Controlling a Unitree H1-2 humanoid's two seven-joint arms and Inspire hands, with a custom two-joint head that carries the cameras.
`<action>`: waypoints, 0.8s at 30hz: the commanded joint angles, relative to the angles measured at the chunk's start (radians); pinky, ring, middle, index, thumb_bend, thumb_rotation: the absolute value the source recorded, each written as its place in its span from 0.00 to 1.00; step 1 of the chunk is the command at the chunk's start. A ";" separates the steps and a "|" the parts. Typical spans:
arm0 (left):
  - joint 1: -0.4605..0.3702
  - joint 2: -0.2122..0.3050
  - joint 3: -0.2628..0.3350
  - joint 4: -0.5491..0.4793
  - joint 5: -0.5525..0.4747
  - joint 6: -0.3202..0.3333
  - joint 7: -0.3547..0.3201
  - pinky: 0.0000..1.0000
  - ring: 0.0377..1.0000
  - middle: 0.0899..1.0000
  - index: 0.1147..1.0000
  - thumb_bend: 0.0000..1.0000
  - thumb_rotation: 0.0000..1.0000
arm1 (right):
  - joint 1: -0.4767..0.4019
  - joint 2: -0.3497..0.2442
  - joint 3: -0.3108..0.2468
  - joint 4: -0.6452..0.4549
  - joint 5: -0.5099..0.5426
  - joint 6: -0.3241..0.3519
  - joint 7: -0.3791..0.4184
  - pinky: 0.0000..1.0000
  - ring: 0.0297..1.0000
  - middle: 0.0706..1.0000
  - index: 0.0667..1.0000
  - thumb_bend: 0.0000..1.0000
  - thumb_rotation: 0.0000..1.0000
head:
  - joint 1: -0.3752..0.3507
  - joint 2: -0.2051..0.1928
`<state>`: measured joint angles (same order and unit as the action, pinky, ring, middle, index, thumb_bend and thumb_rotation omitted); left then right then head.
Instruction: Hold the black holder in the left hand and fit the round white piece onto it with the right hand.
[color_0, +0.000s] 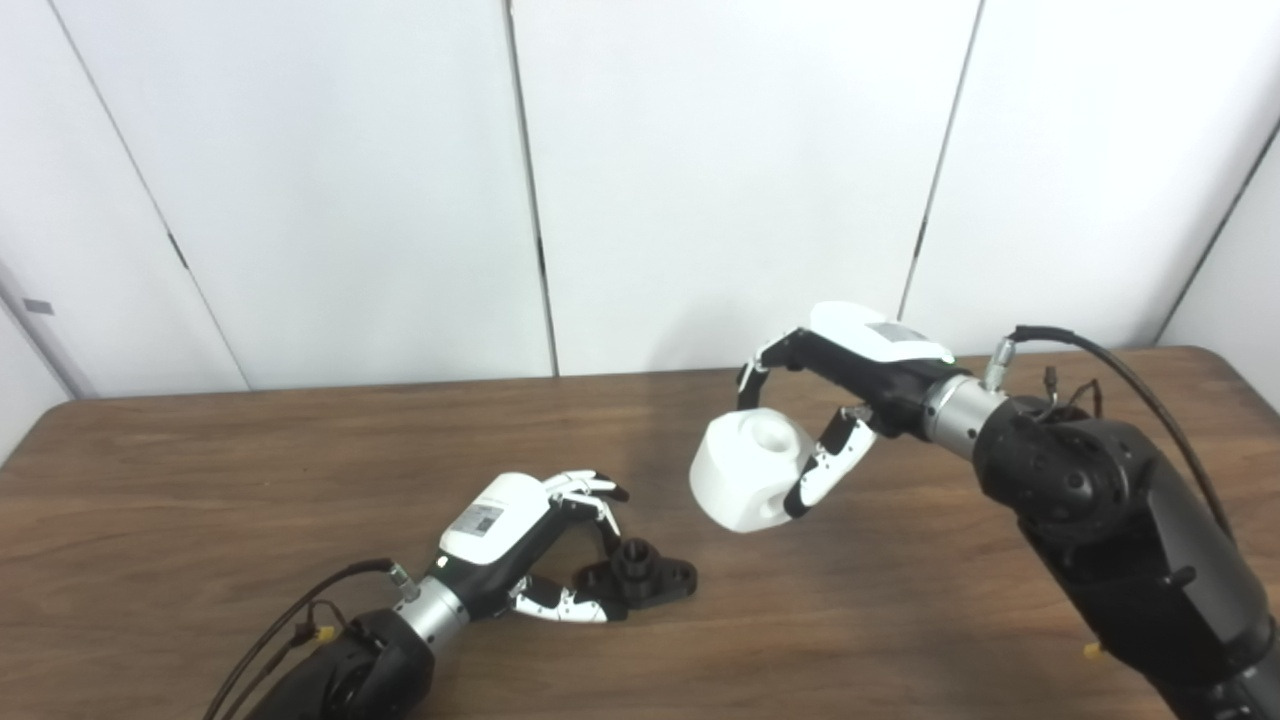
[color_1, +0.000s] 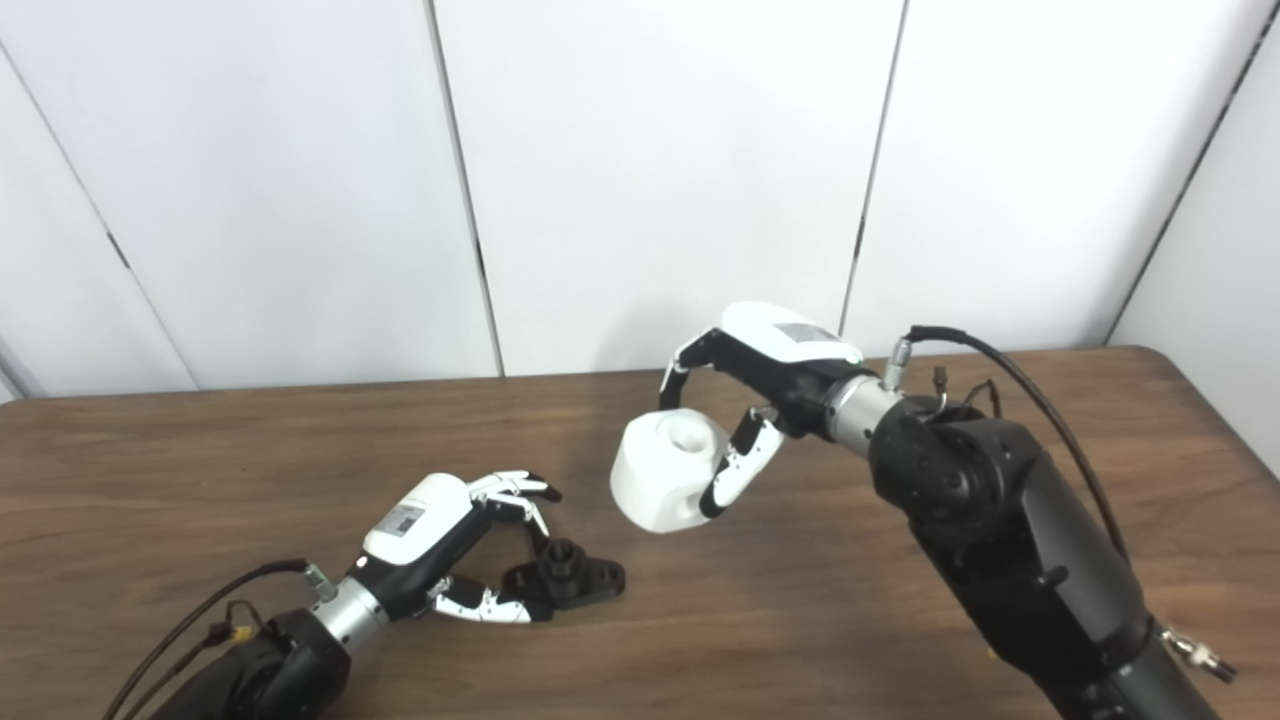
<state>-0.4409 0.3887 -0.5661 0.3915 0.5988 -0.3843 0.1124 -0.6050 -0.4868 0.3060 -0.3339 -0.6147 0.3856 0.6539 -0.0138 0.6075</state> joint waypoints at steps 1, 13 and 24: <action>0.036 -0.028 -0.050 0.046 0.060 0.039 -0.109 0.70 0.86 0.80 0.42 0.52 0.07 | -0.058 0.012 -0.008 -0.013 -0.004 -0.030 -0.029 0.79 0.86 0.75 0.44 0.52 0.13 | 0.000 0.001; 0.035 -0.048 -0.052 0.042 0.080 0.056 -0.103 0.69 0.86 0.80 0.42 0.52 0.07 | -0.066 0.055 0.044 0.008 -0.038 -0.089 -0.029 0.80 0.86 0.75 0.44 0.52 0.13 | 0.035 0.013; 0.040 -0.060 -0.051 0.021 0.103 0.088 -0.113 0.69 0.85 0.79 0.42 0.52 0.07 | -0.061 0.093 0.040 0.053 -0.034 -0.129 -0.063 0.79 0.85 0.74 0.44 0.52 0.13 | 0.054 0.025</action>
<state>-0.4429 0.3512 -0.5631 0.3801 0.6458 -0.3372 0.1127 -0.6144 -0.3939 0.3618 -0.2690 -0.6507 0.2936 0.6264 0.0383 0.6305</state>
